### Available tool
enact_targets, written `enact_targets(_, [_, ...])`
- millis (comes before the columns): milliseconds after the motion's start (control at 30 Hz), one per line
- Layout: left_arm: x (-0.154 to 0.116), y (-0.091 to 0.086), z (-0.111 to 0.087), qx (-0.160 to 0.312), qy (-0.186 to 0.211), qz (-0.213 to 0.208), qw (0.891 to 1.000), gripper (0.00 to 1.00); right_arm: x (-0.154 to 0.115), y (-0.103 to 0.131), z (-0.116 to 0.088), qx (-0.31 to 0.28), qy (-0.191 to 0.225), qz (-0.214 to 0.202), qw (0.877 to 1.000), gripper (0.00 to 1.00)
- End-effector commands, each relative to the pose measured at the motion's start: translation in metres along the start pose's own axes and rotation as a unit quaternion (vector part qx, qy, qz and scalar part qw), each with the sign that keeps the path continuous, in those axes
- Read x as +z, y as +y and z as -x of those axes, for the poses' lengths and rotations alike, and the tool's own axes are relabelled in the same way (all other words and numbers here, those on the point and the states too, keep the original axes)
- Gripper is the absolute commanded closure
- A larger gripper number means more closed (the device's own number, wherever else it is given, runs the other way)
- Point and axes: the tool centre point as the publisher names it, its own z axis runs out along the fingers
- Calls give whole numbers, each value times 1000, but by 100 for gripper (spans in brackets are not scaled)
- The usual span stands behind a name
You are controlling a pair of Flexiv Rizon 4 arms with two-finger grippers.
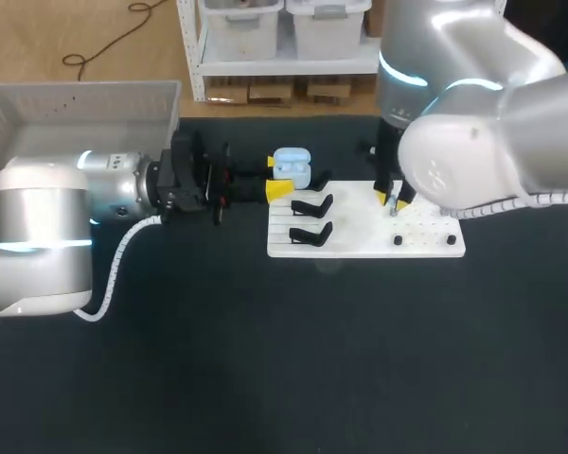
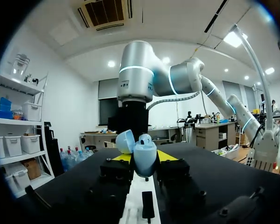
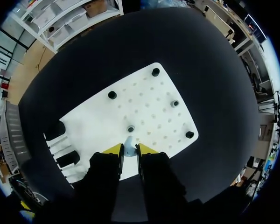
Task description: Pick up each earbud case from the left stands, insert the matching earbuds, close the lid, and place the case in the box.
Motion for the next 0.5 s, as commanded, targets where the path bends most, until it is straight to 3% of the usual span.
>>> enact_targets(33, [0, 0, 0, 0, 1, 0, 1000, 100, -29, -18, -13, 4, -11, 18, 1000, 100])
enact_targets(233, [0, 0, 0, 0, 1, 0, 1000, 100, -64, -20, -24, -16, 9, 45, 999, 100])
enact_targets(400, [0, 0, 0, 0, 1, 0, 1000, 100, -105, -15, -34, -71, 39, 105, 991, 100])
enact_targets(500, [0, 0, 0, 0, 1, 0, 1000, 100, -129, -11, -40, -111, 45, 117, 986, 100])
